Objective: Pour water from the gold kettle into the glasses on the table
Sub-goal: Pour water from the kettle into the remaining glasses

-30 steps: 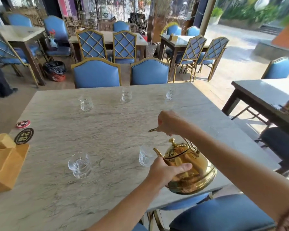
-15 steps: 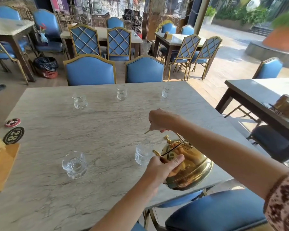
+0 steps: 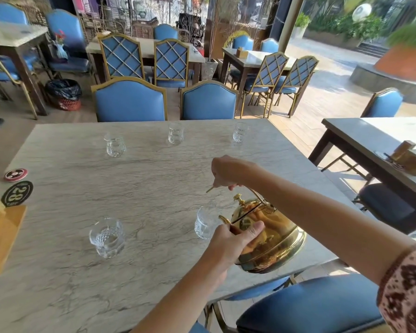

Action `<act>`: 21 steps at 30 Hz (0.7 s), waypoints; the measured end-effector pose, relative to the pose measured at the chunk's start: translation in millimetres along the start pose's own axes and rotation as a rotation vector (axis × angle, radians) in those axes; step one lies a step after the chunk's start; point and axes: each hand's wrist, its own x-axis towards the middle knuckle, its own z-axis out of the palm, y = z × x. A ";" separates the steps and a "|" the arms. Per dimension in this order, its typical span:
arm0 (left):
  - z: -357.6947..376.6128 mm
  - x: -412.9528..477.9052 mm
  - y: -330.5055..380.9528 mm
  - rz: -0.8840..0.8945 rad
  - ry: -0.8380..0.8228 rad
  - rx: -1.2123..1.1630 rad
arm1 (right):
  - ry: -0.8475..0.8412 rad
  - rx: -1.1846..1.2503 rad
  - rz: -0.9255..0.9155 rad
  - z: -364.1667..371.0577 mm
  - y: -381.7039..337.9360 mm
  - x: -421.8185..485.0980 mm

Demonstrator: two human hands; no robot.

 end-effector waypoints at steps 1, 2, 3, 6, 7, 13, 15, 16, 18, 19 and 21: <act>0.2 -0.4 0.3 0.004 -0.005 -0.008 | -0.004 -0.005 -0.002 -0.2 -1.3 0.3; 0.6 -1.0 0.5 0.006 -0.004 -0.015 | -0.005 -0.008 -0.007 -0.2 -2.4 0.4; 0.6 -1.4 0.6 0.007 -0.003 -0.021 | -0.006 -0.009 -0.010 -0.2 -3.9 0.3; 0.7 -3.7 1.8 0.017 0.000 -0.048 | -0.008 -0.014 -0.012 -0.8 -7.1 -1.0; 0.6 -3.8 2.0 0.023 0.001 -0.052 | -0.007 -0.010 -0.019 -1.3 -7.8 -1.5; 0.8 -6.9 4.3 0.034 0.018 -0.060 | -0.013 -0.006 -0.034 -2.0 -14.0 -4.1; 1.2 -8.3 5.2 0.038 0.014 -0.073 | -0.011 -0.007 -0.041 -2.0 -15.3 -4.2; 1.4 -9.2 6.0 0.041 0.017 -0.075 | -0.012 -0.005 -0.043 -2.1 -15.7 -4.3; 1.8 -9.8 6.2 0.043 0.021 -0.073 | -0.014 0.003 -0.041 -2.2 -16.3 -4.4; 1.8 -9.4 5.8 0.045 0.021 -0.071 | -0.012 0.007 -0.038 -2.4 -16.5 -4.5; 1.6 -9.3 5.5 0.044 0.018 -0.072 | -0.016 0.001 -0.034 -2.5 -17.0 -4.3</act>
